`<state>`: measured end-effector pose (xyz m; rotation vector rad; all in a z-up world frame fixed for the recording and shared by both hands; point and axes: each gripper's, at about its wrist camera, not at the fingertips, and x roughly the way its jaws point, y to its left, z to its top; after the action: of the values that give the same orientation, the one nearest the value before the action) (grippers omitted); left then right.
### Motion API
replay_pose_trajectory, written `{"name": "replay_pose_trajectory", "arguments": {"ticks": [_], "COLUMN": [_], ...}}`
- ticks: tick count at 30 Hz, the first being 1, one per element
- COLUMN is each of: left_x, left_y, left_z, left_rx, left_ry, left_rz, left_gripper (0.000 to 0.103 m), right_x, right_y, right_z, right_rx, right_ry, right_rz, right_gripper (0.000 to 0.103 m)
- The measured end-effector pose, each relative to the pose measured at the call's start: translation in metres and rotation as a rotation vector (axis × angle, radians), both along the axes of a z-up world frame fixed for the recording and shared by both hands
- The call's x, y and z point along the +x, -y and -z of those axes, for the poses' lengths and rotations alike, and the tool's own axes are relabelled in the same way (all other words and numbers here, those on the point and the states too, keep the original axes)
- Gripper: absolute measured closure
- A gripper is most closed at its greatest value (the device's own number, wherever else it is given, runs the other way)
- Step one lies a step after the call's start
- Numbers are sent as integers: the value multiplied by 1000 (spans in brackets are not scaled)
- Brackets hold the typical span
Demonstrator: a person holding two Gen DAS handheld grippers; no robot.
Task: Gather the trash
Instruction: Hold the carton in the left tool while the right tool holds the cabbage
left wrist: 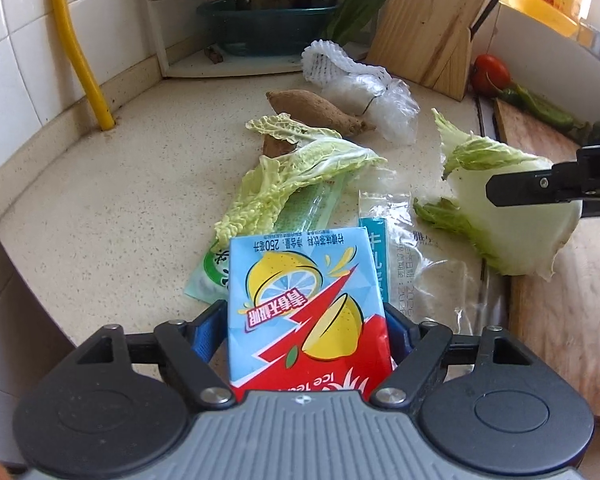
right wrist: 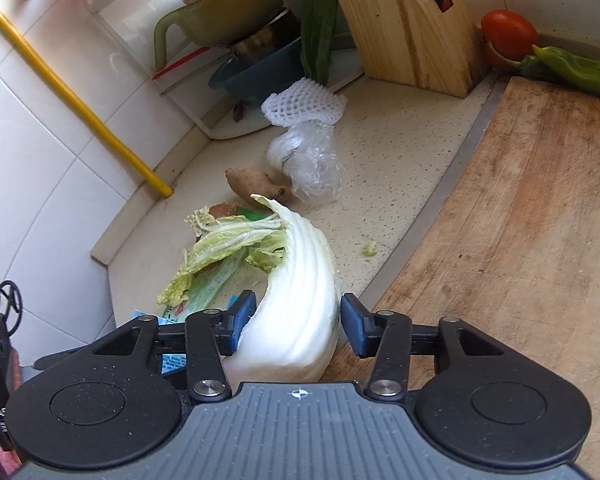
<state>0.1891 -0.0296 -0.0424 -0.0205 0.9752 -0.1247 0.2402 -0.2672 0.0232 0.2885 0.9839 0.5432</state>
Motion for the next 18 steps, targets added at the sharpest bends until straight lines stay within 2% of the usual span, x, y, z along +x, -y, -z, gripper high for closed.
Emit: {"name": "replay_pose_trajectory", "arguments": {"ticks": [2,7,15,18], "left_x": [-1,-4,-22,-24], "left_y": [2,2,8,10], "left_z": [1,2,-1,-3], "left_rx": [14,14,-20,-35], "left_ry": [7,16,12,28], "left_rz": [3,-15,4,10], "left_gripper": [26,24,25,39], "right_x": [0,-3,-1,-1], "right_y": [-3,-8,-6,-5], "right_z": [1,-4,4,4], "right_rx": [-2,-47,-31,-29], "right_ry": [-2,23,-12,-10], "right_rz": [-10,-32,-51,-52], "right_gripper": [46,52,47,49]}}
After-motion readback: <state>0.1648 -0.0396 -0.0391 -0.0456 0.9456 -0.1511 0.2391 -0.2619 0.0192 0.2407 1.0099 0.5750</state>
